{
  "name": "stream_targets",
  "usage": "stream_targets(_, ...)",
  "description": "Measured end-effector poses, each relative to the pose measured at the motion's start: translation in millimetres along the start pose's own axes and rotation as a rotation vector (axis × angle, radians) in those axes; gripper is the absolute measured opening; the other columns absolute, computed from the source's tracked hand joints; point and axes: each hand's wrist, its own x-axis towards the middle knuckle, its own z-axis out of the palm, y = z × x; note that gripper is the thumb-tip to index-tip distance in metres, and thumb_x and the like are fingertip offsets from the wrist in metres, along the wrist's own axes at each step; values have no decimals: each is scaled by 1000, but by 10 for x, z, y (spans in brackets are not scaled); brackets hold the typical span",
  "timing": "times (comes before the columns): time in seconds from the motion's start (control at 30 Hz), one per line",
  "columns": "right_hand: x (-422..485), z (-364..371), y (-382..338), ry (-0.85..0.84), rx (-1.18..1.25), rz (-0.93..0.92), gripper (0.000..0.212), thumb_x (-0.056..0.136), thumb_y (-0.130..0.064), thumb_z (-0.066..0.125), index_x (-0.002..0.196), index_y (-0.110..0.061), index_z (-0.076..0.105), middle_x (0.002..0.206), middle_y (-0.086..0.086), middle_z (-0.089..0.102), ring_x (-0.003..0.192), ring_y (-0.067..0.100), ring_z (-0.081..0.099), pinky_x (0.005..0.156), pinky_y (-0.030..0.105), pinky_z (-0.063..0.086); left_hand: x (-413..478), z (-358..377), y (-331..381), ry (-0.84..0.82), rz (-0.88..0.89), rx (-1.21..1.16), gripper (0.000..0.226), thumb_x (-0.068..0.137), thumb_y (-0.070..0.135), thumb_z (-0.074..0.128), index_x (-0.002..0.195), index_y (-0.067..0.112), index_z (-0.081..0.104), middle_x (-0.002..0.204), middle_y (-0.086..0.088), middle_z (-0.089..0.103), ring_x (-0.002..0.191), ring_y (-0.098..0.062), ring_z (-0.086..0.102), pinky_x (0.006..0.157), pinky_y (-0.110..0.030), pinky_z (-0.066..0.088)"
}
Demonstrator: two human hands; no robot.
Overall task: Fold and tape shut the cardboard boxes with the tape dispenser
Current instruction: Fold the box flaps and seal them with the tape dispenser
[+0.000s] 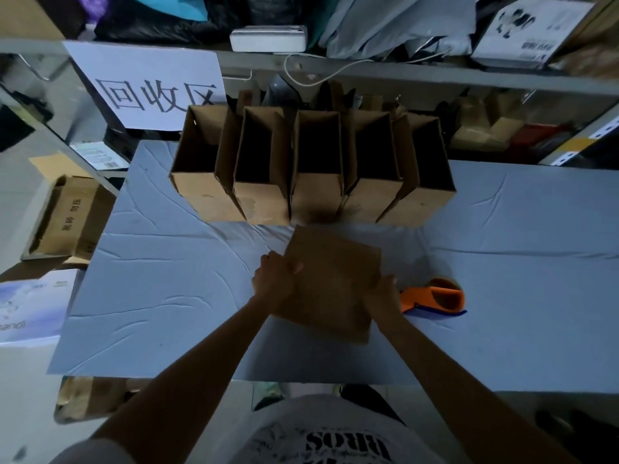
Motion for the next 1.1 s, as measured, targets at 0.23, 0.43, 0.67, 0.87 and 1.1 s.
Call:
stream_targets(0.23, 96, -97, -93, -72, 116, -238, 57, 88, -23, 65, 133, -2, 36, 122, 17, 54, 113, 34, 55, 92, 42, 47, 104, -304, -108, -131, 194, -179, 72, 86, 41, 66, 145, 16, 31, 126, -14, 58, 113, -31, 58, 95, -43, 48)
stream_targets(0.43, -57, -396, -6, 10, 417, -600, 73, 76, -7, 75, 137, -15, 36, 115, -1, 55, 101, 13, 58, 82, 38, 55, -361, -353, -123, 12, 374, -723, 55, 74, 19, 80, 120, 22, 49, 105, 0, 63, 92, -16, 67, 68, -21, 56)
stream_targets(0.67, -44, -448, 334, -67, 350, -802, 79, 75, -15, 79, 140, -16, 34, 131, 3, 49, 111, 11, 55, 83, 29, 54, -738, -130, -75, 70, 207, -763, 51, 70, 11, 83, 100, 16, 42, 104, -2, 57, 94, -14, 62, 68, -25, 56)
stream_targets(0.87, -16, -552, 521, -133, 355, -741, 65, 75, -50, 70, 129, -51, 35, 108, -23, 62, 91, -8, 62, 65, 11, 50, -780, -239, 48, -13, 93, -903, 44, 90, 31, 61, 129, 23, 42, 117, -12, 59, 103, -26, 60, 80, -36, 52)
stream_targets(1.1, -4, -534, 302, -46, 412, -706, 31, 87, -39, 60, 110, -21, 52, 99, -7, 62, 88, 4, 61, 70, 22, 47, -567, -374, 127, 32, 199, -646, 41, 82, 2, 67, 116, 15, 50, 93, 2, 58, 84, -10, 57, 67, -22, 50)
